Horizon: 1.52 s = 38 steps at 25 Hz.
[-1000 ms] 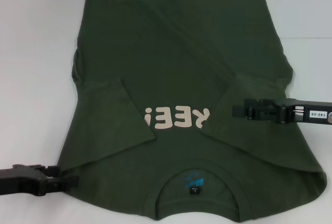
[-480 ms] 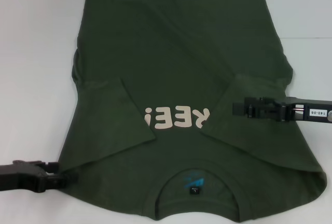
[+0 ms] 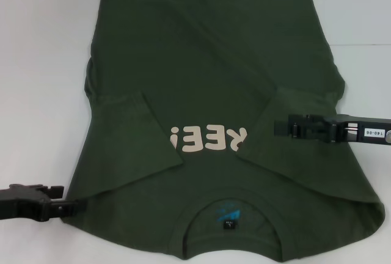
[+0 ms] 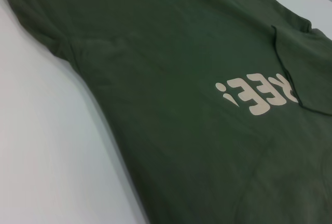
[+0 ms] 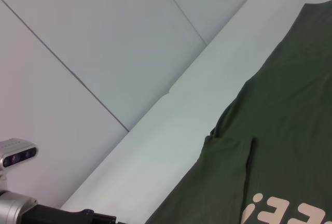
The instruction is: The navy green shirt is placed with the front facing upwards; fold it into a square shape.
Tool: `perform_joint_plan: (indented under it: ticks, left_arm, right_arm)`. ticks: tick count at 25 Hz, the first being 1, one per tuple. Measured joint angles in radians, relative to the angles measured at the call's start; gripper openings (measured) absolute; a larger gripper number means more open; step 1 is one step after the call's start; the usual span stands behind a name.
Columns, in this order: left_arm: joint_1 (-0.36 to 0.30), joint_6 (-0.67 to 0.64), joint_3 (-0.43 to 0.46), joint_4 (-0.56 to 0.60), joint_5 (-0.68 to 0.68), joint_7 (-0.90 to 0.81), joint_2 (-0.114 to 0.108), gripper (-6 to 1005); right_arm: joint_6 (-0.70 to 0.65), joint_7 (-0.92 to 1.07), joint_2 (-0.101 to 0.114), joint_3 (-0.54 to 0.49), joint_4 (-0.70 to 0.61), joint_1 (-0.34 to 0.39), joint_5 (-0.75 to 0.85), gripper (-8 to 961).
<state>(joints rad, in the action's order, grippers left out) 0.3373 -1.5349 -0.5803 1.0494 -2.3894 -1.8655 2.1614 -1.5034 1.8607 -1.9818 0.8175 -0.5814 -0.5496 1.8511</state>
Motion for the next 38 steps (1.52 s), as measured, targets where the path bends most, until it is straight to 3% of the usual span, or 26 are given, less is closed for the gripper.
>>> perform_joint_plan:
  ticks: [23, 38]
  left_arm:
    - [0.005, 0.004, -0.018, 0.0, -0.036, -0.017, 0.0, 769]
    - [0.014, 0.009, -0.02, 0.0, -0.036, -0.033, 0.0, 770]
  right_arm:
    - [-0.004, -0.001, 0.0, -0.014, -0.006, 0.0, -0.001, 899]
    - [-0.012, 0.012, 0.017, -0.015, 0.0, 0.001, -0.002, 892]
